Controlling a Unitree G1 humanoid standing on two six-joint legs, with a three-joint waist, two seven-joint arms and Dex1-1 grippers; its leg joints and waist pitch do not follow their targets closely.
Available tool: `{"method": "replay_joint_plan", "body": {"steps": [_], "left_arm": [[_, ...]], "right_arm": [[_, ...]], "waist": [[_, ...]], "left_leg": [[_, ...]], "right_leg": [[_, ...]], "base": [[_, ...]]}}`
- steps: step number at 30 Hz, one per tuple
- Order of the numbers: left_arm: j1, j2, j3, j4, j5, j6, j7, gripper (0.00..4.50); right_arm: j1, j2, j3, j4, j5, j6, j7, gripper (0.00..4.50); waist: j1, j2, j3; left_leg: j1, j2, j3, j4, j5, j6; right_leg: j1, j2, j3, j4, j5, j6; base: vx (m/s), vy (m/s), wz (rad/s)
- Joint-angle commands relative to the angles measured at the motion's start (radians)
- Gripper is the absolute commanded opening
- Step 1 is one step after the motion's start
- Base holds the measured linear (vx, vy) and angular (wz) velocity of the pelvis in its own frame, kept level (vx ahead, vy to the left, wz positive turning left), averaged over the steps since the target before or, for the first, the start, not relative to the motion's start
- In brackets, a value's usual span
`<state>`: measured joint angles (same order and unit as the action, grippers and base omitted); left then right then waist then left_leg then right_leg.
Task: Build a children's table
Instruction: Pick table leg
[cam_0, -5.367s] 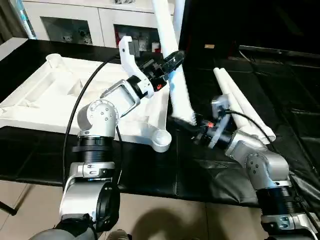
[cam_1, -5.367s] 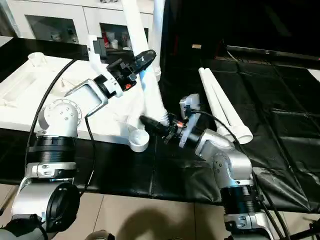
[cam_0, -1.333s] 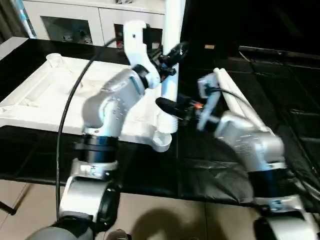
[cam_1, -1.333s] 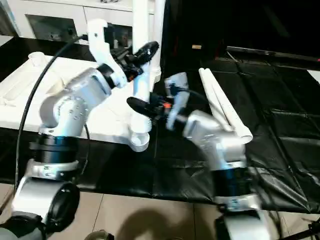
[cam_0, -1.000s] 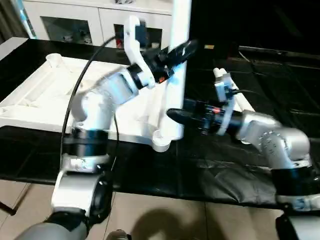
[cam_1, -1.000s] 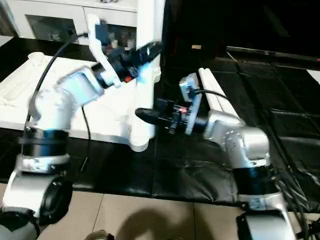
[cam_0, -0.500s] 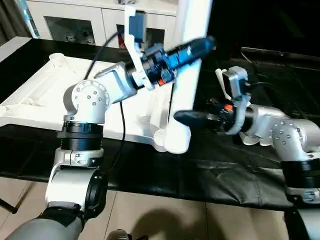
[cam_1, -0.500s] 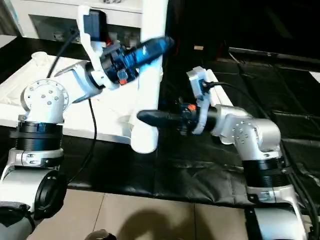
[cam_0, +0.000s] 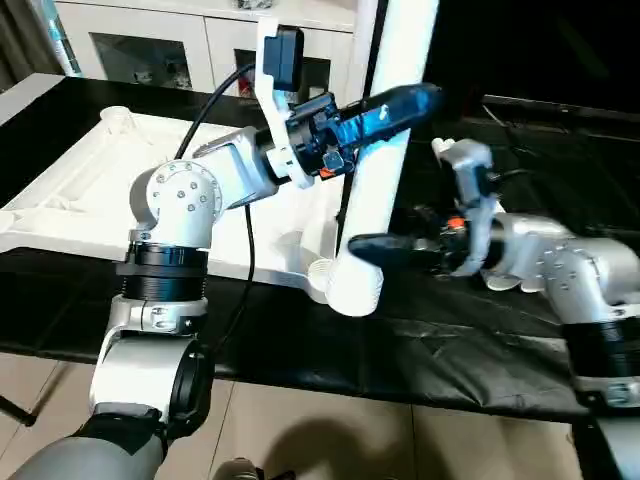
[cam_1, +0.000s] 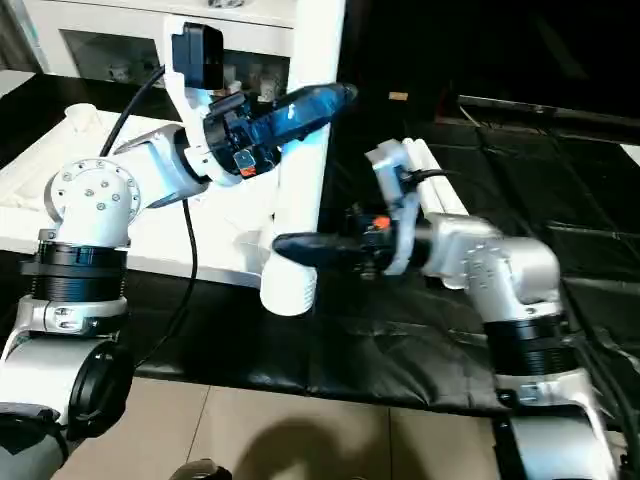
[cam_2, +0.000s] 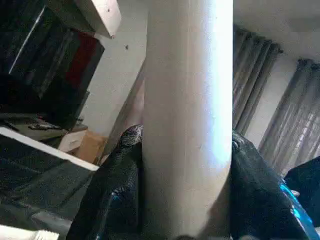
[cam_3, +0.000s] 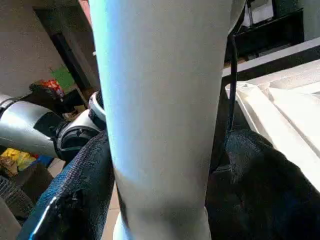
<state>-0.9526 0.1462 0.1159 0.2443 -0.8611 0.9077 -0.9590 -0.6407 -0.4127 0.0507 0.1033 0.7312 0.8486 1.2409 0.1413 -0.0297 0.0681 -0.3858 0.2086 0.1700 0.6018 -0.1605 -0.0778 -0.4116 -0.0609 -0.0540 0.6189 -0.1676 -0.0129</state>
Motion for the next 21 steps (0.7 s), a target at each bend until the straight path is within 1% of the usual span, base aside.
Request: {"method": "replay_joint_plan", "body": {"steps": [1, 5, 11, 12, 21], "left_arm": [[-0.022, 0.000, -0.011, -0.025, 0.002, -0.003, -0.015, 1.83], [-0.023, 0.001, -0.017, -0.027, 0.002, -0.003, -0.021, 1.83], [-0.022, 0.003, -0.022, -0.031, -0.002, -0.007, -0.025, 1.83], [-0.022, 0.002, -0.022, -0.032, -0.002, -0.007, -0.027, 1.83], [-0.017, -0.009, -0.029, -0.046, -0.009, -0.004, -0.029, 1.83]], "right_arm": [[-0.009, -0.007, 0.014, -0.001, -0.012, -0.006, 0.005, 3.55], [-0.006, -0.010, 0.031, 0.000, -0.020, -0.010, 0.013, 3.55], [-0.003, -0.016, 0.049, 0.001, -0.032, -0.009, 0.024, 3.55], [-0.003, -0.016, 0.050, 0.002, -0.033, -0.009, 0.025, 3.55], [-0.007, -0.001, 0.048, 0.013, -0.024, 0.001, 0.022, 3.55]], "waist": [[-0.001, -0.012, -0.086], [0.000, -0.011, -0.086], [0.000, -0.011, -0.086], [0.000, -0.010, -0.086], [-0.001, -0.011, -0.086]], "left_leg": [[0.015, 0.011, 0.005, -0.055, -0.109, 0.015], [0.017, 0.012, 0.005, -0.056, -0.116, 0.012], [0.015, 0.011, 0.005, -0.056, -0.112, 0.011], [0.015, 0.012, 0.004, -0.056, -0.112, 0.011], [0.015, 0.011, 0.005, -0.055, -0.112, 0.014]], "right_leg": [[0.063, -0.065, 0.035, -0.064, -0.182, -0.186], [0.063, -0.064, 0.034, -0.065, -0.189, -0.186], [0.064, -0.064, 0.034, -0.064, -0.185, -0.183], [0.064, -0.065, 0.034, -0.063, -0.184, -0.183], [0.064, -0.064, 0.034, -0.063, -0.181, -0.187]], "base": [[0.000, 0.000, 0.00], [0.000, 0.000, 0.00], [0.000, 0.000, 0.00], [0.000, 0.000, 0.00], [0.000, 0.000, 0.00]]}}
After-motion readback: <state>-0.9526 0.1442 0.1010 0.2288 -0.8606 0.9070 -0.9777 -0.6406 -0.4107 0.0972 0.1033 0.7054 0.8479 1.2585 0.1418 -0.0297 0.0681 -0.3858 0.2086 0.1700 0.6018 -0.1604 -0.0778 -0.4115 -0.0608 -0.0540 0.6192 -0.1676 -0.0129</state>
